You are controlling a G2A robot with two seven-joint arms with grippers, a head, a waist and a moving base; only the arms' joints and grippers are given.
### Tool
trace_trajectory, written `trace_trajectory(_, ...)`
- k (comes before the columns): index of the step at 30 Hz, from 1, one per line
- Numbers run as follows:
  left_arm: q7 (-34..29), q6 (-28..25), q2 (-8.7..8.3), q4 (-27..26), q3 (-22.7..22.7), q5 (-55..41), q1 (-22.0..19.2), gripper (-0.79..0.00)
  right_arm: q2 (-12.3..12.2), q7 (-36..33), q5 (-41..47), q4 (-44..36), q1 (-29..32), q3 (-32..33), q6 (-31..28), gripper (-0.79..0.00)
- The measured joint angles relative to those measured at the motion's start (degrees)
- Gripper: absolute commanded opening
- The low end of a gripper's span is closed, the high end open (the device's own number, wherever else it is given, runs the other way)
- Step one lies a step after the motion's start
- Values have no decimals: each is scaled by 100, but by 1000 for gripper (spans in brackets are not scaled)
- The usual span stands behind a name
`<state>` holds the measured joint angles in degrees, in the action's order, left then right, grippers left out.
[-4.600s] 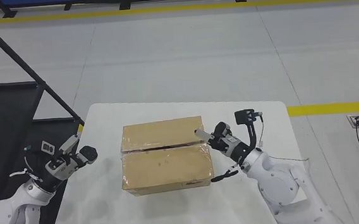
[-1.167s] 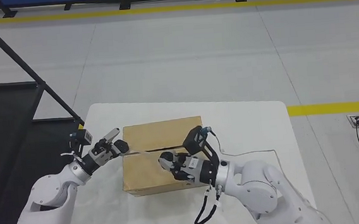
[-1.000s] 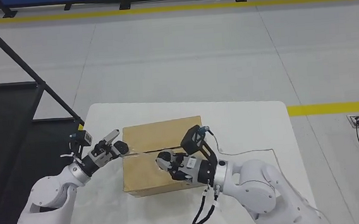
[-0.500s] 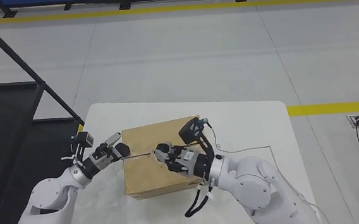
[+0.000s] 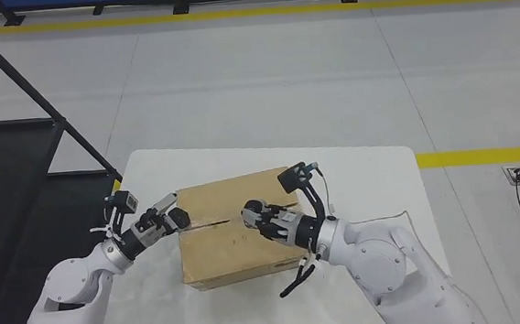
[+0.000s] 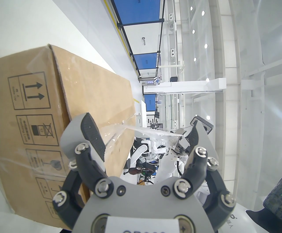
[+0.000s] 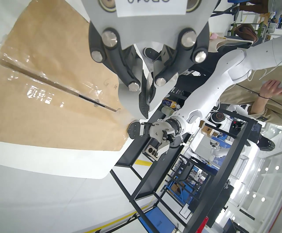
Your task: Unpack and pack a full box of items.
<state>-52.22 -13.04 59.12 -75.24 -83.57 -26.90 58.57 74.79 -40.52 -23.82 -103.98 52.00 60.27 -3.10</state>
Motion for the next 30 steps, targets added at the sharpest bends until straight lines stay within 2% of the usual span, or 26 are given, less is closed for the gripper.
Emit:
trace_trajectory(9,-112,-107,-23,-197,-42,36,159,0,-15,124,-102,-346,204,-45,-128,-785)
trace_trajectory(18,-178,-178,-35,-181,-3,154,229,0,-14,116,-218,-557,330,-218,-257,-785)
trace_trajectory(26,-176,-275,-40,-236,-15,107,288,0,-9,387,-369,-765,463,-301,-422,-785)
trace_trajectory(30,-225,-326,-50,-327,-65,28,361,0,-13,424,-486,-827,517,-302,-335,-785)
